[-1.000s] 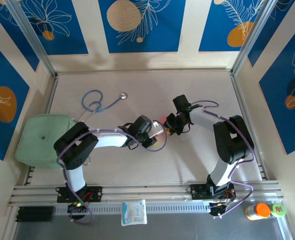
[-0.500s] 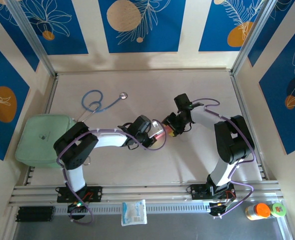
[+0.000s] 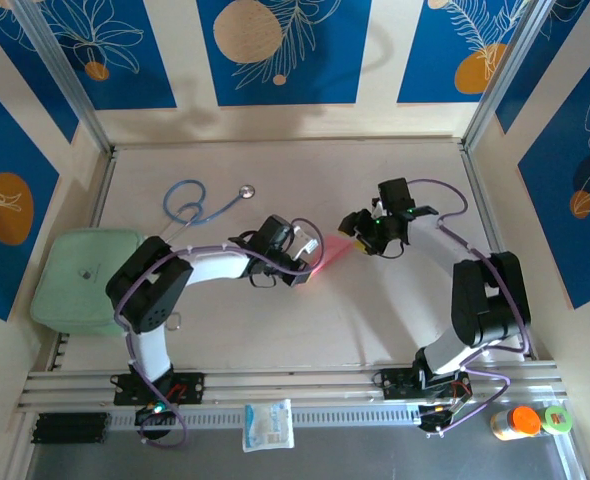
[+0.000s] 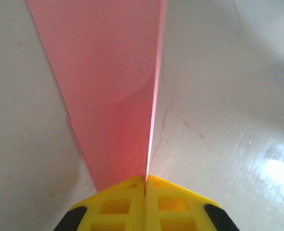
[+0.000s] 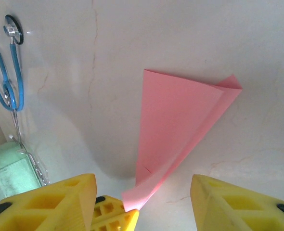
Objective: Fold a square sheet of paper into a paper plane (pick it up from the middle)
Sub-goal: Fold the wing for the fifth time at the center of the table.
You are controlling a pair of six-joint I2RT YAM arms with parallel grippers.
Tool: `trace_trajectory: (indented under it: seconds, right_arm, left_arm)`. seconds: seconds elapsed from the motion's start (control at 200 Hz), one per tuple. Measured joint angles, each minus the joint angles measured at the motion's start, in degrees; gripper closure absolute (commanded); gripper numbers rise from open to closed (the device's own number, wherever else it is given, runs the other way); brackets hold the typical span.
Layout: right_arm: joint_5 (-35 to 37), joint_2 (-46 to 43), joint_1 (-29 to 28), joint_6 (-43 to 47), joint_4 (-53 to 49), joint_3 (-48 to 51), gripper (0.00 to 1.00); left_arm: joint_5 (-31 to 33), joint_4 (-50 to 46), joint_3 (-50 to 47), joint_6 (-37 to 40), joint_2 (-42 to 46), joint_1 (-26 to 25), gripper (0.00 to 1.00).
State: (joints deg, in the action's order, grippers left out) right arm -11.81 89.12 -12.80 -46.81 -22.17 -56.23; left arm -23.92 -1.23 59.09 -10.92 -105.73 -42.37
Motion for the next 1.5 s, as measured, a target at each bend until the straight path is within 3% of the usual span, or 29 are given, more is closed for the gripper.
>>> trace_trajectory:
  seconds: [0.185,0.41,0.705,1.031,1.501]
  right_arm:
    - [-1.8,-2.9,0.1,4.7,4.3,5.6,0.43]
    - [-4.1,-3.2,0.0,7.5,8.3,9.4,0.41]
    - [-5.4,1.6,-1.4,8.6,11.1,9.7,0.39]
    - [-6.0,8.2,-3.1,9.7,11.1,6.4,0.40]
    - [-5.8,13.7,-3.8,10.2,5.9,0.4,0.41]
  left_arm:
    - [-5.2,1.2,0.3,-8.6,-1.5,1.1,0.98]
    - [-9.8,9.0,-2.0,-20.5,-3.1,2.6,0.98]
    - [-12.3,17.2,-4.7,-33.5,-5.2,3.5,0.98]
    - [-13.6,22.0,-6.1,-39.7,-6.2,4.2,0.98]
    - [-14.1,24.8,-7.1,-42.7,-7.7,4.7,0.93]
